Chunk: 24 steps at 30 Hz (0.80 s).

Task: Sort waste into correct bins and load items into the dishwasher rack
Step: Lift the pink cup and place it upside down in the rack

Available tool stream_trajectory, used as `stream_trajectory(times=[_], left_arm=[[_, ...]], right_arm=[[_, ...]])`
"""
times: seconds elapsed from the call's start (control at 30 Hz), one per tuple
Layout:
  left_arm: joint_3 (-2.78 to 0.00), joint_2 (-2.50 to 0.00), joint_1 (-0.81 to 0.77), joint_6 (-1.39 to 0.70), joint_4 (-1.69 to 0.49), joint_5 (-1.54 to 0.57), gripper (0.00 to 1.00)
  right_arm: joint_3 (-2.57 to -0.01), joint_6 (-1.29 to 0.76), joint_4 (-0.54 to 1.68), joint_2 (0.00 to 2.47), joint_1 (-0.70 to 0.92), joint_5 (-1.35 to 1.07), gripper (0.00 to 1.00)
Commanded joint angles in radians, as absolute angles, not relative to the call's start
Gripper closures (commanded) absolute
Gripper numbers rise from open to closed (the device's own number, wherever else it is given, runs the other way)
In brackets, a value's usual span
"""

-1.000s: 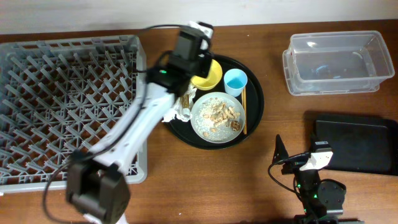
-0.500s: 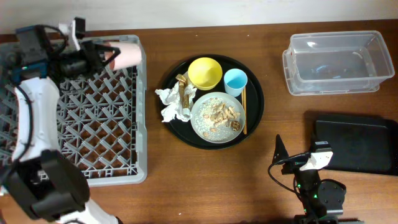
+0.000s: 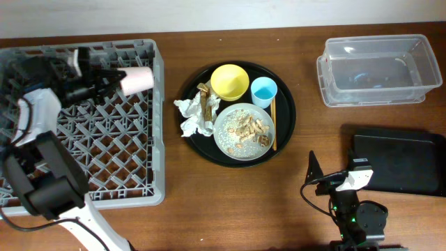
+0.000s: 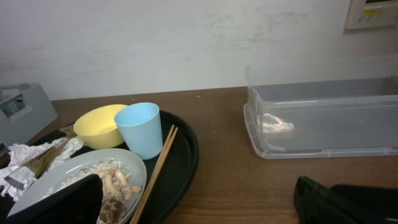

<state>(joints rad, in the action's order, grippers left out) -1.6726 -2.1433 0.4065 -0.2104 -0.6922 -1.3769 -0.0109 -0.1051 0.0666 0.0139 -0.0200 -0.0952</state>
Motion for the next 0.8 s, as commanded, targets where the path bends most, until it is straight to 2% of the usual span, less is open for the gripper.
stream_trajectory(times=[0.0,0.4,0.6,0.63,0.7,0.77], left_arm=[[-1.676,-2.154,0.442,-0.215,-0.693,-1.367,1.0],[-1.635,-2.215,0.406,-0.208,-0.693,-1.359,1.0],[-1.635,-2.216,0.435,-0.209,-0.707,-1.259,0.99],[-1.635,-2.216,0.437,-0.209,-0.71,-1.255,0.99],[-1.635,-2.216,0.437,-0.209,-0.713,-1.217,0.89],[-1.635,-2.216,0.44,-0.209,-0.725,-1.148,0.88]], right_arm=[[-0.006,-0.109,0.071,0.006,-0.028,-0.09,0.02],[-0.006,-0.109,0.072,0.006,-0.028,-0.09,0.02],[-0.006,-0.109,0.071,0.006,-0.028,-0.09,0.02],[-0.006,-0.109,0.072,0.006,-0.028,-0.09,0.02],[-0.006,-0.109,0.072,0.006,-0.028,-0.09,0.02],[-0.006,-0.109,0.072,0.006,-0.028,-0.09,0.02]])
